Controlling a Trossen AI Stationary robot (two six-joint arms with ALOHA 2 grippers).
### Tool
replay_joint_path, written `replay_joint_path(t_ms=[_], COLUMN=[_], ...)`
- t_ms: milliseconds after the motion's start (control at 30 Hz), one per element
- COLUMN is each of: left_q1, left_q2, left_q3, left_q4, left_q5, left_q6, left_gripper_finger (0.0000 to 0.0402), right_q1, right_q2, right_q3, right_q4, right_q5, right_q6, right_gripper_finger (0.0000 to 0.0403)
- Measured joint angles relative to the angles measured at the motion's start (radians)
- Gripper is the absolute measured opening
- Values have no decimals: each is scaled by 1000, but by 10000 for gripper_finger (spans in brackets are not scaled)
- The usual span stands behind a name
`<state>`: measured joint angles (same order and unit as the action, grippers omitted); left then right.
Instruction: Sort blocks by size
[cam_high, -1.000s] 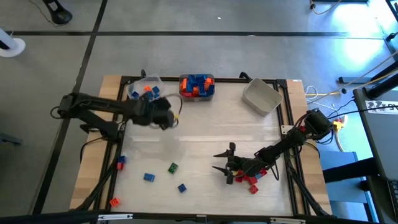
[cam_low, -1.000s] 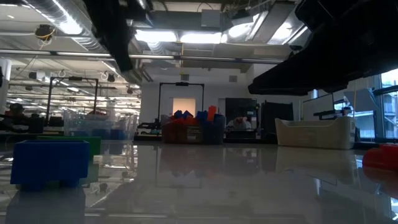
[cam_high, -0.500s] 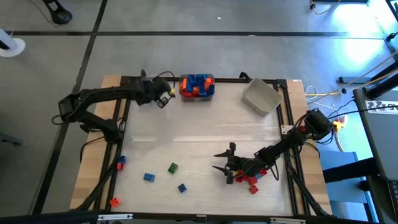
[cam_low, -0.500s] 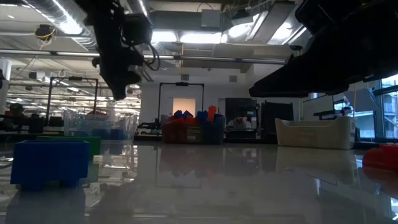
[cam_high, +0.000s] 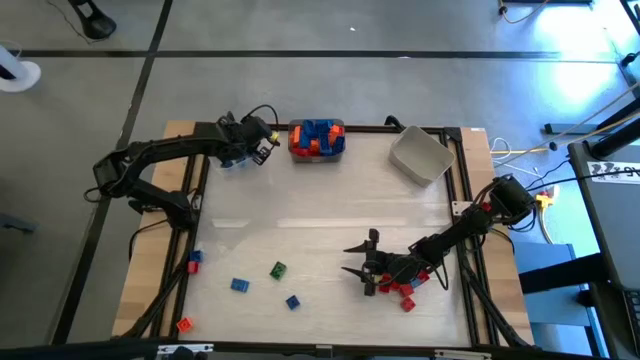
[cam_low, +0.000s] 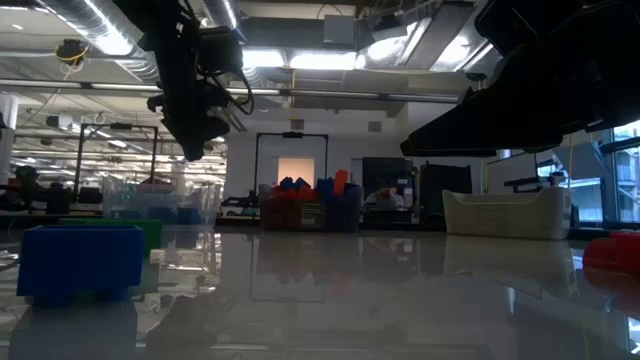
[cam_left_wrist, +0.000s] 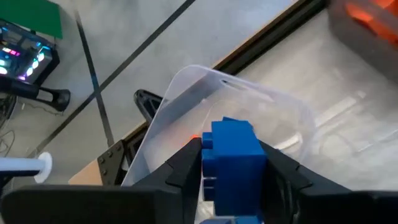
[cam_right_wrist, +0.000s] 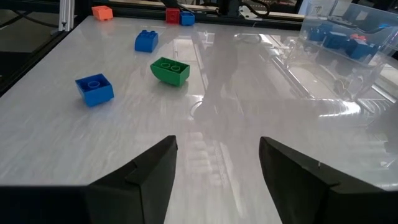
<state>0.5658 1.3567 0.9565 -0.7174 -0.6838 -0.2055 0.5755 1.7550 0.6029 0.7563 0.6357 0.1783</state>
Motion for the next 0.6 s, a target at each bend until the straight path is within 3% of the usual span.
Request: replay_joint_path(t_ms=[333, 600], left_q1=[-23, -228], left_q2=[-10, -102], left_q3=[0, 3], left_q4=[-9, 4], left_q5=[1, 49], left_q6=[16, 54], left_gripper_finger=[203, 210], right_q1=[0, 0], right_q2=[0, 0], right_q3=[0, 0], right_q4=[-1, -1], right_q5=[0, 0], right_q6=[0, 0], right_gripper_finger=[230, 230])
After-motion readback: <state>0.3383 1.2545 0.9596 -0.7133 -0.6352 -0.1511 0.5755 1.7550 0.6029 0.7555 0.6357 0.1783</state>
